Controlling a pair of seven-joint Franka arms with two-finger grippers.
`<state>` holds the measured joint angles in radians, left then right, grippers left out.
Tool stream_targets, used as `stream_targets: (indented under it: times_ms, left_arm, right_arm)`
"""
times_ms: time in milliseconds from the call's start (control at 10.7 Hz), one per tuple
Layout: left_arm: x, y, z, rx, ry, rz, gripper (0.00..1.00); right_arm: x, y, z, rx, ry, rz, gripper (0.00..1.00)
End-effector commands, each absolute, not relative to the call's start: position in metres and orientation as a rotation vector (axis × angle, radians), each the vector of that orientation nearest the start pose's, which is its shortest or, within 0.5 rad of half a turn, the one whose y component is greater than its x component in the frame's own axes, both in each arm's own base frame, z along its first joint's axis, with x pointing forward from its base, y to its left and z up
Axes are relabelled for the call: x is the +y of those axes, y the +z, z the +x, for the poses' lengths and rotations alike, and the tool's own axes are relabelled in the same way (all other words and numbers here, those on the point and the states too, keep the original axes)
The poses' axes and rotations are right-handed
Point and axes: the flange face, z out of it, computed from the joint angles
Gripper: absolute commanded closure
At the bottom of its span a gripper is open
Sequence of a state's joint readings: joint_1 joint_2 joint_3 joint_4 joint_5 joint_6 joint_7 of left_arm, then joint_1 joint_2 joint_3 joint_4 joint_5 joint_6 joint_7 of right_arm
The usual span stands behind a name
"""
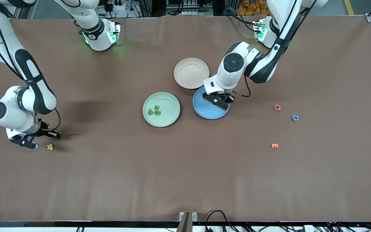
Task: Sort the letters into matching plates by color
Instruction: 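Carry blue E to the blue plate while the right gripper grasps green N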
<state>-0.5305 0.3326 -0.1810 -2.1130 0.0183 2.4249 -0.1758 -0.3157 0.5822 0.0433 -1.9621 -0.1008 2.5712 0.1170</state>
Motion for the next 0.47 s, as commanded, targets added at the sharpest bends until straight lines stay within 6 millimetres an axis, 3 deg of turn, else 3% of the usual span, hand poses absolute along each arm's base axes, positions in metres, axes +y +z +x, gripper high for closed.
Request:
stream_targets:
  times_ms: [0,93,186,373]
  left_arm:
    - [-0.398,0.26,0.439,0.768,0.081,-3.091,0.66]
    - [-0.398,0.259,0.439,0.767,0.09,-3.088,0.29]
    - [-0.398,0.261,0.439,0.767,0.084,-3.089,0.0]
    - [-0.392,0.269,0.443,0.77,0.113,-3.066,0.0]
  right_arm:
    - [-0.166,0.176,0.597,0.469,-0.049,-3.137,0.94]
    - [-0.163,0.178,0.598,0.466,-0.048,-3.136,0.95]
    - [-0.16,0.183,0.6,0.465,-0.055,-3.135,0.96]
    - [-0.144,0.192,0.603,0.475,-0.038,-3.122,0.97]
